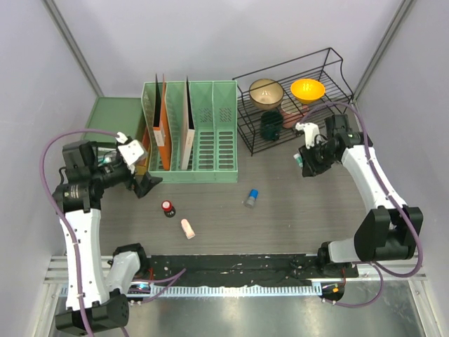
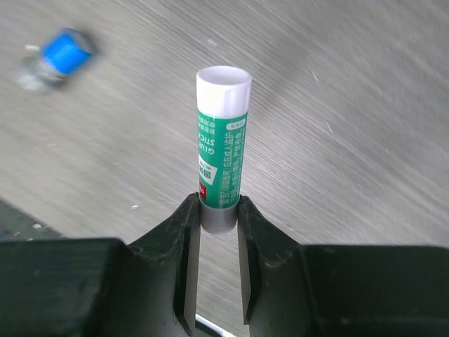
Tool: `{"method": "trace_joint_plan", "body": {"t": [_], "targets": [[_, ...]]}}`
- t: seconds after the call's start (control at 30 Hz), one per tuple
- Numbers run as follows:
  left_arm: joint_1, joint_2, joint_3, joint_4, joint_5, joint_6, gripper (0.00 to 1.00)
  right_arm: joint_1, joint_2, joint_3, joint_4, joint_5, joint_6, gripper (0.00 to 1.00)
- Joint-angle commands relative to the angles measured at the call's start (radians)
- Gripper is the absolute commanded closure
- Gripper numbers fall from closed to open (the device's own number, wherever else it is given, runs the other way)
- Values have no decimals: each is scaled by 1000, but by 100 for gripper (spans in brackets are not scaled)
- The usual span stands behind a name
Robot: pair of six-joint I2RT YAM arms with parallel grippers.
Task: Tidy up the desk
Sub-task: Pick up the stationery from the center of the board.
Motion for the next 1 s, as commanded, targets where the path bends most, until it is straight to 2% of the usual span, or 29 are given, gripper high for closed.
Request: {"method": "trace_joint_plan", "body": {"t": [0.0,0.13,0.17,0.2,0.3,0.47,0.57,0.77,0.97], "targets": [[-63,9,14,33,146,-85,0,88,-52,142,-124,-175,-33,82],[-184,-13,-20,163,62,-206,0,255,-53,242,-134,-175,23,82],[-203,-5,-23,182,45,-245,0,334,-47,260,-131,-176,37,82],[-273,1,-24,202,33,-263,0,367,-35,307,-126,-178,51,82],[-385,47,-20,279,-33,-346,0,490,28,404,-126,-190,94,82],[-569,108,-10,409,-209,-421,0,606,97,499,-103,-181,120,82],[-637,162,22,443,-261,-452,0,654,114,519,-88,-175,123,82],[-702,256,68,454,-303,-438,0,714,120,541,-86,-187,117,82],[-720,279,78,458,-245,-391,0,758,121,541,-88,-192,120,82]]}}
